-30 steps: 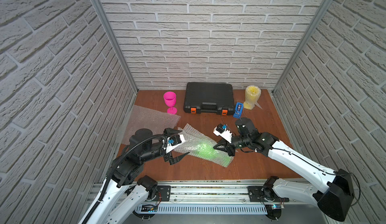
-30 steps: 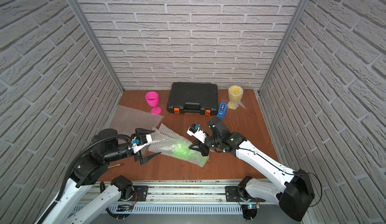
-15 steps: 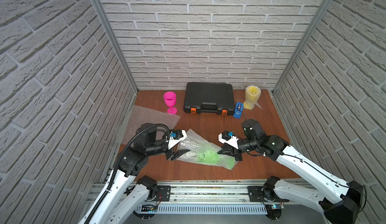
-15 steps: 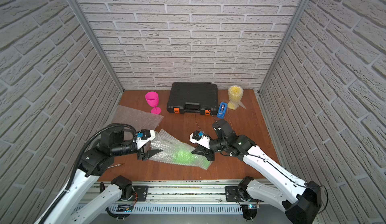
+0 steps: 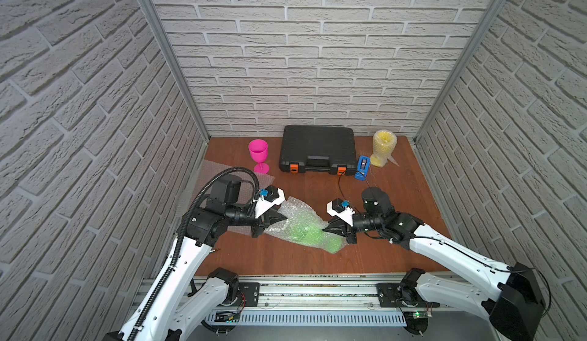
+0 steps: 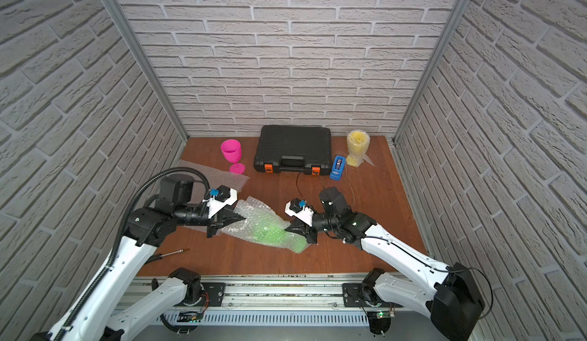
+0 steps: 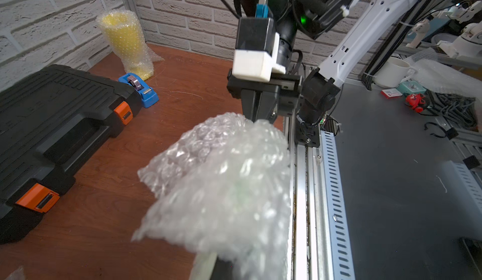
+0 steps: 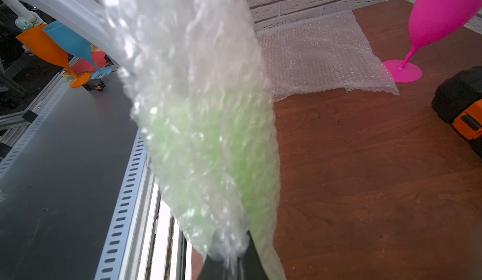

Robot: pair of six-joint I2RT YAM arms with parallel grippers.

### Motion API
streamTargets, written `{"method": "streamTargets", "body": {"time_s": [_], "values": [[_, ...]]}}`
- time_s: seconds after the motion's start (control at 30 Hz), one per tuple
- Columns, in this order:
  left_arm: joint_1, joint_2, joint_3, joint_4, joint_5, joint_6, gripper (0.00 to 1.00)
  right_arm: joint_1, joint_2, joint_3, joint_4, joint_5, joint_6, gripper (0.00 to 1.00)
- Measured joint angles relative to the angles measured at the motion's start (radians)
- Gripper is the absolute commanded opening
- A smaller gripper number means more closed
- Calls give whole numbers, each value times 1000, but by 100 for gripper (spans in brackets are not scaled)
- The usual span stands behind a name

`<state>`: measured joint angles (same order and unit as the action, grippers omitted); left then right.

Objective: Wrap wine glasses in bubble wrap
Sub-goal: Wrap the wine glass in bubble wrap.

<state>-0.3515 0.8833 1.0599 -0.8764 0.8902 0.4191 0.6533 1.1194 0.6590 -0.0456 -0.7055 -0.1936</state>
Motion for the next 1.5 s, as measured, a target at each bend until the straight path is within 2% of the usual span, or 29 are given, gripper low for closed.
{"method": "streamTargets", "body": {"time_s": [0.23, 0.47, 0.6, 0.9, 1.23, 1.3, 1.5], "values": [[-18, 109, 77, -88, -74, 7, 0, 22, 222, -123, 501, 22, 97, 3], [-153, 246, 151, -149, -248, -17, 0, 15, 455, -203, 901, 23, 132, 3], [-190, 323, 184, -150, -319, -40, 0, -14, 545, -235, 1067, 12, 154, 3], [-246, 480, 174, -145, -397, -82, 0, -32, 579, -246, 1103, 6, 168, 3], [-331, 706, 185, -33, -385, -104, 0, -51, 579, -257, 1081, -3, 164, 3], [-347, 720, 181, -8, -398, -118, 3, -56, 578, -261, 1080, 0, 164, 3], [-392, 667, 141, 76, -491, -173, 26, -58, 575, -261, 1067, 6, 162, 3]]}}
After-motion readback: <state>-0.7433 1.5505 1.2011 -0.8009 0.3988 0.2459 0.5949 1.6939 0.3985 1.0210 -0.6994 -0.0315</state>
